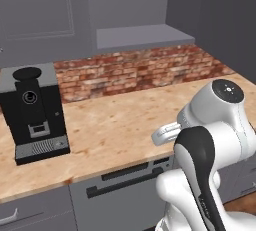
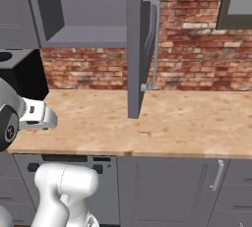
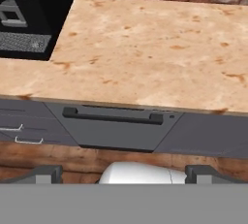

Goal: Open the cabinet. Pick the spray and place it next to the sink. Then close the cabinet.

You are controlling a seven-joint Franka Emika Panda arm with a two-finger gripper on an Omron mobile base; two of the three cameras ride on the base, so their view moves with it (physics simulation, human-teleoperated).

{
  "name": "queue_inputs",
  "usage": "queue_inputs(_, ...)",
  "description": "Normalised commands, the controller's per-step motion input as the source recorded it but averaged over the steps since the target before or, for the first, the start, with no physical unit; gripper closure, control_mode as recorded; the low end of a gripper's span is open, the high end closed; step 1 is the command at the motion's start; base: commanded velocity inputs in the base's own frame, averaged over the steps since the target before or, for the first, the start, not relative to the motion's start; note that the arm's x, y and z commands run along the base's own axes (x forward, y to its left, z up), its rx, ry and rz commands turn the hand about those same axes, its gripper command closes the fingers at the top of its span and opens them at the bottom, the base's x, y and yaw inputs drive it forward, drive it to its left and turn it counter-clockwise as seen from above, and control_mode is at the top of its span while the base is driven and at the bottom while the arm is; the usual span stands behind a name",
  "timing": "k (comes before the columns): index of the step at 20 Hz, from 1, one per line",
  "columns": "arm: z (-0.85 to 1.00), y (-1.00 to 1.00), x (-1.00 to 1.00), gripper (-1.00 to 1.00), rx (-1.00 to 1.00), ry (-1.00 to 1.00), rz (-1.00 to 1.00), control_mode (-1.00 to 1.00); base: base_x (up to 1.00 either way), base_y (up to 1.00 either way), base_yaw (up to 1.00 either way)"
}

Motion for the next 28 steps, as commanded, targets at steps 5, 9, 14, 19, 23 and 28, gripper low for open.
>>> queue_inputs(5, 0.00, 0.00, 0.00, -1.00, 0.00, 0.00, 0.00, 1.00, 0.00, 0.00, -0.01)
queue_inputs(9, 0.00, 0.00, 0.00, -1.00, 0.00, 0.00, 0.00, 1.00, 0.00, 0.00, 0.00)
queue_inputs(14, 0.00, 0.00, 0.00, -1.00, 0.00, 0.00, 0.00, 1.00, 0.00, 0.00, 0.00)
queue_inputs(19, 0.00, 0.00, 0.00, -1.00, 0.00, 0.00, 0.00, -1.00, 0.00, 0.00, 0.00)
queue_inputs(23, 0.00, 0.00, 0.00, -1.00, 0.00, 0.00, 0.00, -1.00, 0.00, 0.00, 0.00)
queue_inputs(28, 0.00, 0.00, 0.00, -1.00, 0.00, 0.00, 0.00, -1.00, 0.00, 0.00, 0.00)
